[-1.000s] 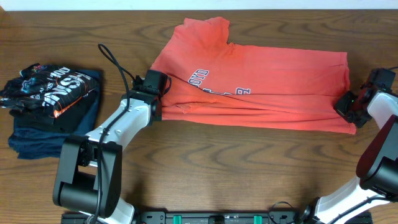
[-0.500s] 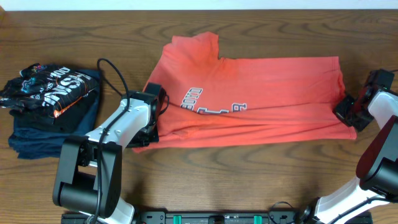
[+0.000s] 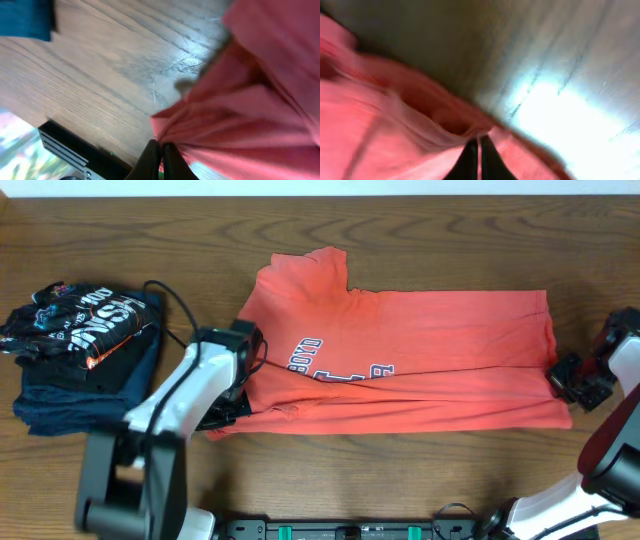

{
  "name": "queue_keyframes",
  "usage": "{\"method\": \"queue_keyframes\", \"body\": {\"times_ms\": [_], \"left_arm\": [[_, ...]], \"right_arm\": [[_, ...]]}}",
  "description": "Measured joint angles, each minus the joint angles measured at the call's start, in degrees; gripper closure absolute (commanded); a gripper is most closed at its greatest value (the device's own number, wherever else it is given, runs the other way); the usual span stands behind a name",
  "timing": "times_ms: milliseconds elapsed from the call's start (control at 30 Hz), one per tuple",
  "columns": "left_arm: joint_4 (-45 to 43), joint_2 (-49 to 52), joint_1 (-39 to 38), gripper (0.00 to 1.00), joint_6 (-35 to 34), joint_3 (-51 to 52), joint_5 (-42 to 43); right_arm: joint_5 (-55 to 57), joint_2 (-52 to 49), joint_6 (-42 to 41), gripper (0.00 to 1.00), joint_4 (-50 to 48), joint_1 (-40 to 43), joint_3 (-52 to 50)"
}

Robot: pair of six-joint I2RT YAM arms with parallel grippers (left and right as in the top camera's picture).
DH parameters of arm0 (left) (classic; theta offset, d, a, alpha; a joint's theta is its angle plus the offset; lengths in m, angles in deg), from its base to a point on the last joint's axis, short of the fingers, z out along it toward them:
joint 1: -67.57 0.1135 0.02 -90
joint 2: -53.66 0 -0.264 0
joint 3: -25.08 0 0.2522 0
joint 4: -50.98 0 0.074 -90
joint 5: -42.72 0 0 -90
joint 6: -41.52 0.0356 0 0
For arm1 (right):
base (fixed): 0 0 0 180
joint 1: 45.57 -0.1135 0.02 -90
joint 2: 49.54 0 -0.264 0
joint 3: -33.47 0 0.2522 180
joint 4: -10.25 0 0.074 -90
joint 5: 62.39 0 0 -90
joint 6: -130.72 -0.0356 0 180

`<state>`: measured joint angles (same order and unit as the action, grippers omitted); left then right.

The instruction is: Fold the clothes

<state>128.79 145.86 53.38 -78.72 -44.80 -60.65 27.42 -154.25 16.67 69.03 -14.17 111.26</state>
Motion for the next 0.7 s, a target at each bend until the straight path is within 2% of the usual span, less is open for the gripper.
{"method": "queue_keyframes", "body": {"times_ms": [33, 67, 100, 200, 267, 467, 567, 700], "left_arm": [[0.0, -2.2, 0.0, 0.83, 0.0, 0.0, -0.2], [-0.1, -4.9, 0.0, 0.57, 0.3, 0.0, -0.3], [-0.4, -7.1, 0.1, 0.39, 0.5, 0.0, -0.5], [-3.3, -13.7, 0.1, 0.24, 0.5, 0.0, -0.8], [-6.5, -17.6, 0.2, 0.22, 1.4, 0.0, -0.6], [-21.9, -20.6, 0.2, 0.22, 5.3, -0.1, 4.5], [-29.7, -18.2, 0.3, 0.22, 8.4, -0.9, 8.9], [-32.0, -8.5, 2.1, 0.21, 12.0, -8.2, 14.1]], "right_arm": [[-1.1, 1.4, 0.7, 0.88, -0.5, 0.0, 0.0], [-2.2, 3.1, 1.4, 0.84, -1.1, 0.0, -0.1], [-3.3, 4.7, 2.2, 0.8, -1.7, -0.1, -0.1], [-7.1, 11.0, 4.5, 0.6, -3.1, -0.3, 0.0], [-8.8, 15.1, 5.9, 0.51, -3.8, -0.8, 0.0], [-12.0, 21.7, 7.4, 0.51, -4.2, -3.6, 0.0], [-13.2, 21.8, 8.0, 0.51, -4.1, -4.9, 0.0], [-13.8, 21.7, 8.8, 0.51, -4.1, -7.3, 0.0]]}}
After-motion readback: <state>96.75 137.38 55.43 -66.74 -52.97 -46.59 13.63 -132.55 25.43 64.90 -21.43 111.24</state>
